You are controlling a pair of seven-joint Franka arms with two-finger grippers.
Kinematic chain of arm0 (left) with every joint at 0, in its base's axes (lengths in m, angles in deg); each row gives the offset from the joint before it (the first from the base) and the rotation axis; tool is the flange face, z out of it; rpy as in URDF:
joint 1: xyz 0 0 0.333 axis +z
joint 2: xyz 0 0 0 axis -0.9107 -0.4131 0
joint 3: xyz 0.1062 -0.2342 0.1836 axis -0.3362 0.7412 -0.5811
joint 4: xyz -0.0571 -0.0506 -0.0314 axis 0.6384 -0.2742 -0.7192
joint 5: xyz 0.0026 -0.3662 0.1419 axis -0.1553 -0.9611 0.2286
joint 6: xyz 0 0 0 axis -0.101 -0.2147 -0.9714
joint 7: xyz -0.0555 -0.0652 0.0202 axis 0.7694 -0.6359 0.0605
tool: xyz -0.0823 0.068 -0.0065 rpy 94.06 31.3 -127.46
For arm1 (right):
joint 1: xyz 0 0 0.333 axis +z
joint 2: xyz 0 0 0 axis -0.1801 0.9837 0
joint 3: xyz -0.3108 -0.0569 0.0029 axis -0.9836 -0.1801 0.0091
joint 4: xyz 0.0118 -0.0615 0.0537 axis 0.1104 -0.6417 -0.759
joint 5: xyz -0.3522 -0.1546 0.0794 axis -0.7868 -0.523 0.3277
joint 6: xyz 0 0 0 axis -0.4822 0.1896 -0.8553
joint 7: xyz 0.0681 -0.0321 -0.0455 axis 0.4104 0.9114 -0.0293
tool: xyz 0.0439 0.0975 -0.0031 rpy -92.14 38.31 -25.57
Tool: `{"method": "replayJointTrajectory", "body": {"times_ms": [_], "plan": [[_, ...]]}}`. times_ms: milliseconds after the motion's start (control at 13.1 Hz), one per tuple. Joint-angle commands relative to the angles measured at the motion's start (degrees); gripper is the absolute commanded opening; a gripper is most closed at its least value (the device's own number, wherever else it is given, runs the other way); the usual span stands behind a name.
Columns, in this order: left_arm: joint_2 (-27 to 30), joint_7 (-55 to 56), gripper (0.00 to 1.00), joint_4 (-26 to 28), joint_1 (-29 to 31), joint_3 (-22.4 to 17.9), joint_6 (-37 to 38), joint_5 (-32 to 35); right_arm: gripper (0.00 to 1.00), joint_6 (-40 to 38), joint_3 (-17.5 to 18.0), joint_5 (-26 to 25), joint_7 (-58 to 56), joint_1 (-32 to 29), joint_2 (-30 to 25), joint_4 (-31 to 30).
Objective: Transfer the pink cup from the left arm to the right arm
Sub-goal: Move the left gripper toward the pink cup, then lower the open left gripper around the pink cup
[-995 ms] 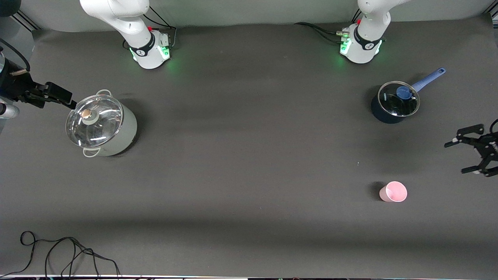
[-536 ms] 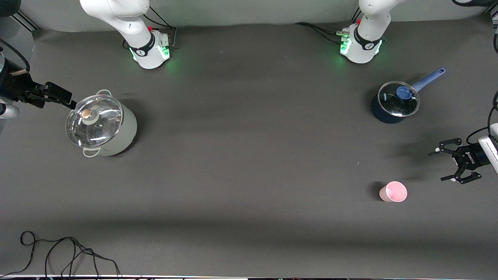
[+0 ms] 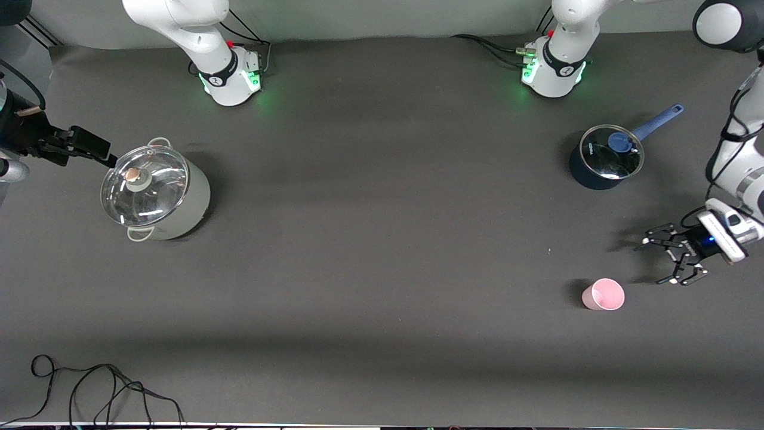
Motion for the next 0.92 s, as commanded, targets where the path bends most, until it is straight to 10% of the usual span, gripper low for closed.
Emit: {"method": "replayJointTrajectory", "body": {"times_ms": [0, 842], "plan": [[-3.21, -3.01, 1.00, -0.54, -1.23, 0.91, -0.22, -4.24, 1.00, -1.19, -0.13, 0.38, -1.12, -0.06, 0.74, 1.69], [-6.04, -4.77, 1.00, -0.63, -5.98, 2.32, -6.28, -12.86, 1.00, -1.19, -0.22, 0.38, -1.21, -0.06, 0.74, 1.69]]}}
